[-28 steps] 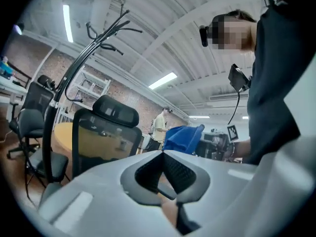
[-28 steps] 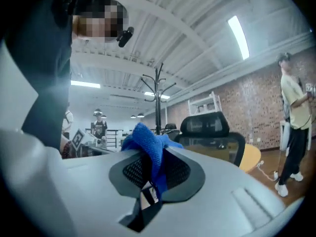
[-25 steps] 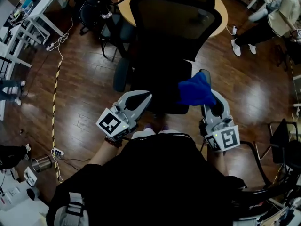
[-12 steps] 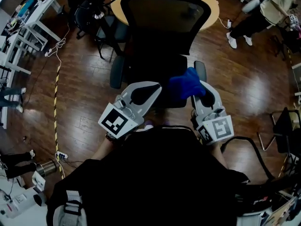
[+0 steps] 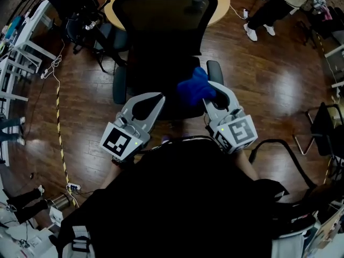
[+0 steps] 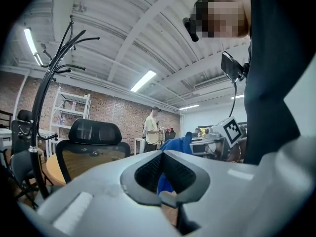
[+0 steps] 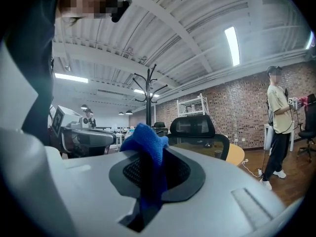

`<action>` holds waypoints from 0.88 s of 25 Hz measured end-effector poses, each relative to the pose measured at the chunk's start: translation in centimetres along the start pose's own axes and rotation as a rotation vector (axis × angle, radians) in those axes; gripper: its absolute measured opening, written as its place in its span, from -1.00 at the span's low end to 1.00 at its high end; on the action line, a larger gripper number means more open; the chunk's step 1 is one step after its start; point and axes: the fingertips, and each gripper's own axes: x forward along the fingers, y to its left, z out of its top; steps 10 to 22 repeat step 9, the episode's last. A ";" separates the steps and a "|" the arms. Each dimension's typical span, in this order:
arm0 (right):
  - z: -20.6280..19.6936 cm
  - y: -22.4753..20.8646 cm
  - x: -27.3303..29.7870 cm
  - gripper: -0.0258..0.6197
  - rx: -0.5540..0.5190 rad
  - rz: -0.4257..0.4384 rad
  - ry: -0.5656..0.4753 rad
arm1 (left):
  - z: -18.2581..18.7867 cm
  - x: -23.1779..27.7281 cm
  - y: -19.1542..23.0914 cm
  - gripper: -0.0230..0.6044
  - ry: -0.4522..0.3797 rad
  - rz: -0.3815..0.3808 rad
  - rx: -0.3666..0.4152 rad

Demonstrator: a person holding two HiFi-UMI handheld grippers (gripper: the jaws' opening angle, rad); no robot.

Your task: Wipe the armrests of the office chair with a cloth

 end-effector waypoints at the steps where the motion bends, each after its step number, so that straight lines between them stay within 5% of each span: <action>1: 0.0 0.1 0.1 -0.79 -0.001 0.006 0.000 | 0.1 0.1 0.0 -0.91 -0.001 0.003 0.001; 22: 0.2 -0.8 0.1 -0.79 0.024 0.019 -0.008 | -0.5 1.0 0.1 -0.91 0.029 0.019 -0.020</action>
